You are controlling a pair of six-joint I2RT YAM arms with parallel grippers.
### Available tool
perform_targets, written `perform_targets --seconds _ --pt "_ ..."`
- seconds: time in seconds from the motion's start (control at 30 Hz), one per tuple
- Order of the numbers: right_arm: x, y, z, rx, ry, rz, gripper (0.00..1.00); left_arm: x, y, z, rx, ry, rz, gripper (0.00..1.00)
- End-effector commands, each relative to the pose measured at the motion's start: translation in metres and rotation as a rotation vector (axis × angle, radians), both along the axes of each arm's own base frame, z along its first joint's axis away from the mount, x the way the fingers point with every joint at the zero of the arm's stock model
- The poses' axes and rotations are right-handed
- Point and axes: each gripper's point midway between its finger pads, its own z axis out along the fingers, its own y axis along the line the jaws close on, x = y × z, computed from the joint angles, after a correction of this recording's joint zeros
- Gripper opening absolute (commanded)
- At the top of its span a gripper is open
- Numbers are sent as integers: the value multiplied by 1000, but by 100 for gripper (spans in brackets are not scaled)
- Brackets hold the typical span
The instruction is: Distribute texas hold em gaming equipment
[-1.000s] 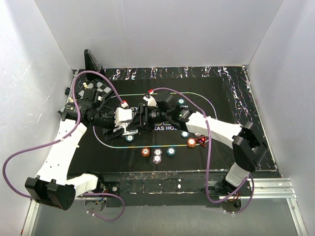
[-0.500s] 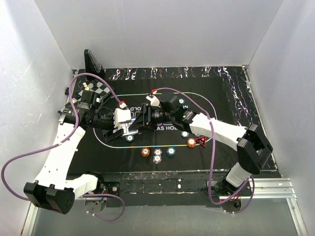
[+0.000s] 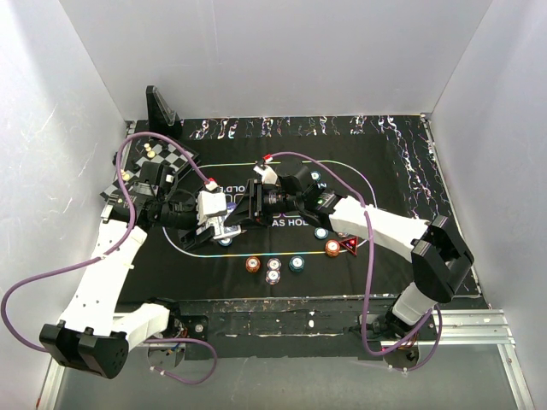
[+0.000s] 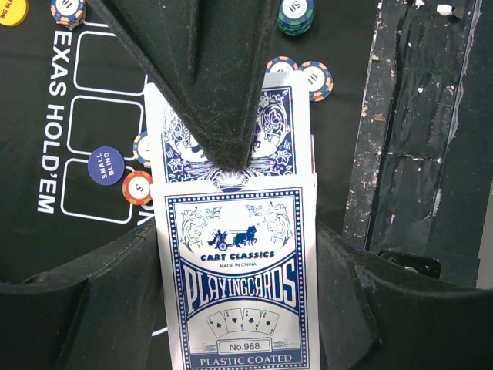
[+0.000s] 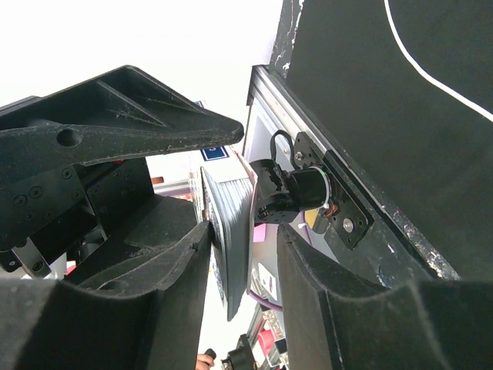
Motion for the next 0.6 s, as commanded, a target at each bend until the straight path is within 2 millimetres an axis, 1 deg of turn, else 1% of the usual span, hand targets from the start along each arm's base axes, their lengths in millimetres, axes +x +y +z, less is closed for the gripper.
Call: perform_targets --seconds 0.0,0.13,0.27,0.4,0.57 --pt "5 -5 17 40 -39 -8 45 0 -8 13 -59 -38 -16 40" --pt "9 -14 14 37 -36 -34 40 -1 -8 12 -57 -26 -15 40" --pt "12 -22 11 42 -30 -54 38 0 -9 13 -62 -29 -16 39" --pt "12 -26 9 41 -27 -59 36 1 -10 14 -68 -24 -16 38" --pt "14 -31 11 46 -35 -74 35 0 -12 13 -82 -13 -11 37"
